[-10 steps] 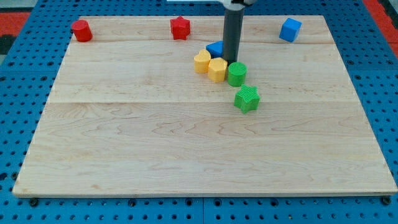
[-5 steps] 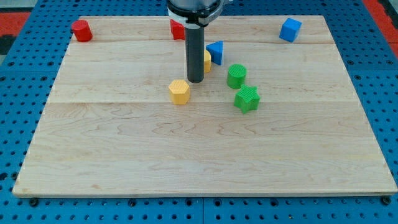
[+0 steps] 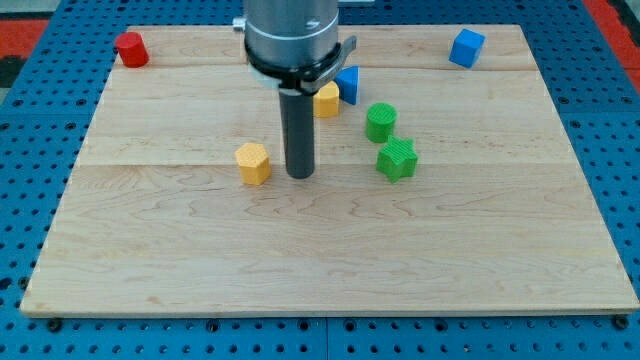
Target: Move the yellow hexagon towards the center left
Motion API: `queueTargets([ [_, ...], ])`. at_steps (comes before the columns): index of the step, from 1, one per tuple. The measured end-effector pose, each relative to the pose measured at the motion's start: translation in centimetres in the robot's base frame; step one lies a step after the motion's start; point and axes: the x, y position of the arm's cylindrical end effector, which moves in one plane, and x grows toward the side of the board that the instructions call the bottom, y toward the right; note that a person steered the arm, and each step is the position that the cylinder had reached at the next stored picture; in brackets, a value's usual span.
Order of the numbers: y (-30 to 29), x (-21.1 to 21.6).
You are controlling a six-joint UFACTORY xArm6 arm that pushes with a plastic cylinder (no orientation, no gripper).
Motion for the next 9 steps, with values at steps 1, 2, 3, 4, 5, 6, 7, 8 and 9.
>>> queueTargets([
  [1,-5.9,-0.7],
  [2,-11.6,-3.4],
  [3,-11.3,-1.8],
  [4,-7.2,-2.8],
  [5,-6.2,-5.8],
  [6,-8.9,-7.5],
  [7,-14.2,-7.5],
  [8,-16.6,-7.3],
  [9,-15.6,-7.3],
])
